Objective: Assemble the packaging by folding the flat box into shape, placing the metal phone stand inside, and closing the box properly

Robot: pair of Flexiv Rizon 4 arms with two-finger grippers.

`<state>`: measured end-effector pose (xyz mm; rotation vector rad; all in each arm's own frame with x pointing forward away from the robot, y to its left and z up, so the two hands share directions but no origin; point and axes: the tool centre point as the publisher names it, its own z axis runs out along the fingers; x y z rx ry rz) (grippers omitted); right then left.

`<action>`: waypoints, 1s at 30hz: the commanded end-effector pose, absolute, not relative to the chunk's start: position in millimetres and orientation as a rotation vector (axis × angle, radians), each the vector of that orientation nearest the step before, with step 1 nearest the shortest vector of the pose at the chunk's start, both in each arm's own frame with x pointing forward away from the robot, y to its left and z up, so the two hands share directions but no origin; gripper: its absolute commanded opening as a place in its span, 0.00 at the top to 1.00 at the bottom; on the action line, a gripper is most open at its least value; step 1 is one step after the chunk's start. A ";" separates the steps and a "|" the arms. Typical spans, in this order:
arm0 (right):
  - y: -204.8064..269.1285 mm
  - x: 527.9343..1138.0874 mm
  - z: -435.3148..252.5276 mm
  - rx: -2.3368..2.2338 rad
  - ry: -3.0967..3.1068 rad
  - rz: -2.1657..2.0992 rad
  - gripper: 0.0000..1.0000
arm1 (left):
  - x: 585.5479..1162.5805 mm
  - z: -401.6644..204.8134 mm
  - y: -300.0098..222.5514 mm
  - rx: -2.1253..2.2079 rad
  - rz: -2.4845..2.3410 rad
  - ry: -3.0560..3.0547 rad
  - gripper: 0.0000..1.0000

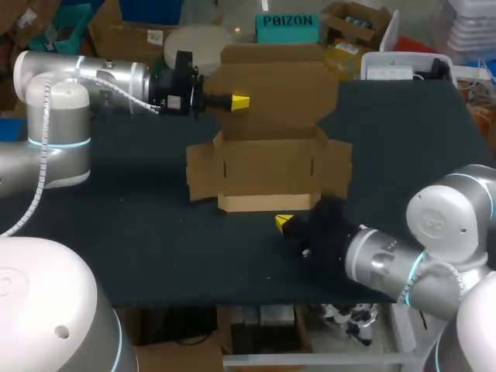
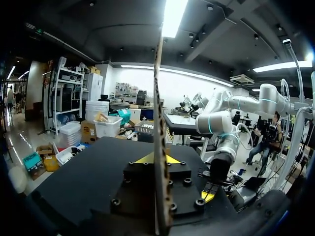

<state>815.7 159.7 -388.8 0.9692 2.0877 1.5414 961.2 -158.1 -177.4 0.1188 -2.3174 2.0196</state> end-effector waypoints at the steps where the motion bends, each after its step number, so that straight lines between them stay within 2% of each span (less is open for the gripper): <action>1: 177.9 826.1 -401.2 1.015 2.038 1.459 1.00 | 960.8 -177.8 -157.6 0.116 2.017 -2.317 1.00; 30: 173.1 864.0 -416.8 1.097 1.951 1.377 1.00 | 960.8 -177.8 -157.6 0.116 2.017 -2.317 1.00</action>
